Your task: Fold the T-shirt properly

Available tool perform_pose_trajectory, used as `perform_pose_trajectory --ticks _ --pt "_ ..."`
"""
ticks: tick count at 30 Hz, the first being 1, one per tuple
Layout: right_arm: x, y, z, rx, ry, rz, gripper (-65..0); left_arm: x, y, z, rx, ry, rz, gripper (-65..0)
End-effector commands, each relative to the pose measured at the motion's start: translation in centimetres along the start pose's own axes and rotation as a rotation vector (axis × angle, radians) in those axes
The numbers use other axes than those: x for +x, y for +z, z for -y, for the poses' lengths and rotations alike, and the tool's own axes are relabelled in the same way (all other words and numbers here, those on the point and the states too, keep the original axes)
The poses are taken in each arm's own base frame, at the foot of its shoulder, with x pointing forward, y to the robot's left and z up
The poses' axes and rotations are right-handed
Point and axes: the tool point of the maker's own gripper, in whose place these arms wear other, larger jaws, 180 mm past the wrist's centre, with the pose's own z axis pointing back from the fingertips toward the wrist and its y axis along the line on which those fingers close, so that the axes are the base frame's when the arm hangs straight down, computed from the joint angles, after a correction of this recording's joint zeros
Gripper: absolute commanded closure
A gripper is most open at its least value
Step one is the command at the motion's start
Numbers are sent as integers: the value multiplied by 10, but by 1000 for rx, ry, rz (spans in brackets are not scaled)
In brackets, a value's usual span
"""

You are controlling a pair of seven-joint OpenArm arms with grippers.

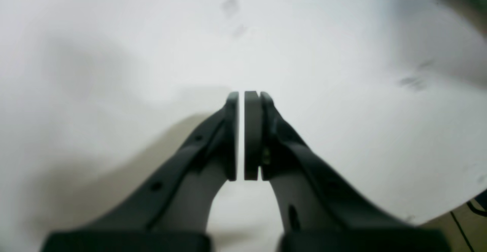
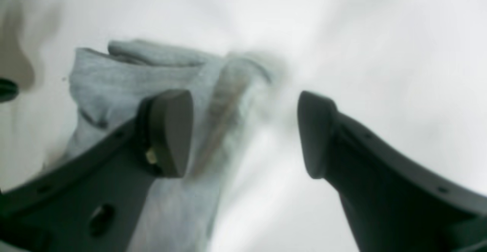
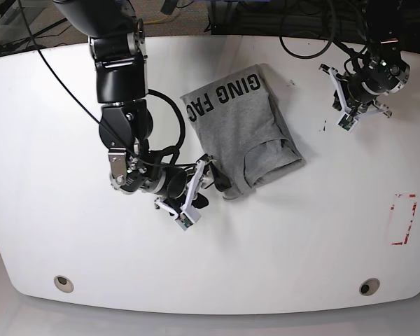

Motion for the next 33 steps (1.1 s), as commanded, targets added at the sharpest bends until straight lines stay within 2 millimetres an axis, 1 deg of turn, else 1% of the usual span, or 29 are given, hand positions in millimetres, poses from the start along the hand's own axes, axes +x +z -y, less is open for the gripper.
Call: perform_pose_trajectory --ticks 1,3,5,7,9,10,12,15,18,21,26,27,28,30,32,33 --pt "23 14 -7 10 44 63 -396 29 1 0 0 -43 73 -8" --pt "11 29 -11 6 63 40 -377 49 -3 11 -32 -69 114 -8" --pt "4 36 -17 14 73 30 -363 65 -6 19 -45 -74 148 -7" --pt "-12 45 -25 20 76 8 -346 86 -7 27 -58 -72 200 -7" --pt "-27 50 -29 18 74 -16 -328 102 -8 37 -78 -72 236 -7" --pt "-36 54 -31 16 73 -30 -319 114 -8 46 -97 -79 265 -8" --pt "-52 60 -35 20 65 -55 -306 133 -9 62 -132 -98 304 -8" --pt "-77 65 -39 21 45 -103 -308 154 -9 87 -189 -132 346 -8" --pt "-86 65 -41 23 33 -119 -308 170 -9 109 -236 -165 378 -8" --pt "-100 63 -42 32 1 -145 -308 165 -19 124 -284 -175 348 -8" --pt "-116 55 -32 21 -41 -169 -308 133 -49 134 -349 -142 227 -8" --pt "-119 54 -30 12 -41 -174 -308 126 -53 132 -350 -143 207 -8" --pt "-123 52 -28 0 -37 -183 -308 120 -57 125 -342 -151 184 -8" --pt "-126 50 -25 -22 -20 -194 -306 113 -62 114 -328 -162 158 -8" --pt "-128 46 -29 -22 -10 -206 -306 108 -66 108 -322 -165 136 -8" --pt "-129 43 -33 -16 -4 -210 -306 105 -67 101 -311 -171 124 -8"
